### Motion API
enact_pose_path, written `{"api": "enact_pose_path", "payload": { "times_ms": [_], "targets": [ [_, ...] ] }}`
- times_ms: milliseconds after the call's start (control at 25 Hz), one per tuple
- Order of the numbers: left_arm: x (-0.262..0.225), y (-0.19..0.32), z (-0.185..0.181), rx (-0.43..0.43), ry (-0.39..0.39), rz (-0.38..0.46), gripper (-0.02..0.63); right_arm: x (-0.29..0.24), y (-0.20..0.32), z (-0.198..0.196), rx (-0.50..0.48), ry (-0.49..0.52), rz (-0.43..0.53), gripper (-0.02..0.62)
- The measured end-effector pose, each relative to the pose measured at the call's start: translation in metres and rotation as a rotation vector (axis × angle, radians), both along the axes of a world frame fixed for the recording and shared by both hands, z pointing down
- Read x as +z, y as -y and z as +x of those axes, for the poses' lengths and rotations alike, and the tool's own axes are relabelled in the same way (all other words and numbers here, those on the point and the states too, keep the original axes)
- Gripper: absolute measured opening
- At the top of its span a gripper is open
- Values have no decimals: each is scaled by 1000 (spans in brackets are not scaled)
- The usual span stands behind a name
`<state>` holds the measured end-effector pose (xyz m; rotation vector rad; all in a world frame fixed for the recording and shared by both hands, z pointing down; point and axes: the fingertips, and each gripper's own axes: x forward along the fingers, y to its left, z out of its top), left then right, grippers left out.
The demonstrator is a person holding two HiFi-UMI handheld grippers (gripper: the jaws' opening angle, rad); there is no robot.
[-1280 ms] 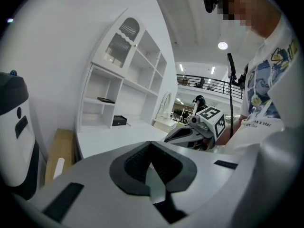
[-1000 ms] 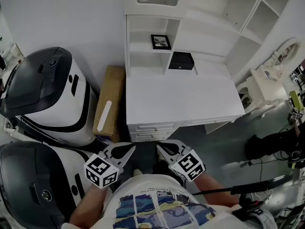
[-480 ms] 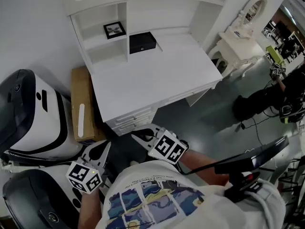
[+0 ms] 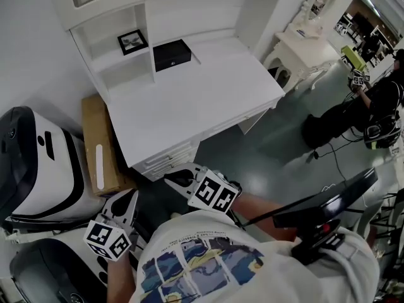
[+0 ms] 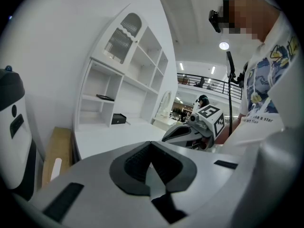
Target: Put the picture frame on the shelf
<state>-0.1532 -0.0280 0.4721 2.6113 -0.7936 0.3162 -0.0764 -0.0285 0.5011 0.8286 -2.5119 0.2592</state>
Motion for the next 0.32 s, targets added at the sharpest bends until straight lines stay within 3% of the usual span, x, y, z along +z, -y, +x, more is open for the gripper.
{"api": "enact_pose_path", "payload": {
  "times_ms": [320],
  "targets": [
    [3, 17, 14, -9, 7, -14, 13, 3, 15, 14, -3, 9, -5, 25]
  ]
}}
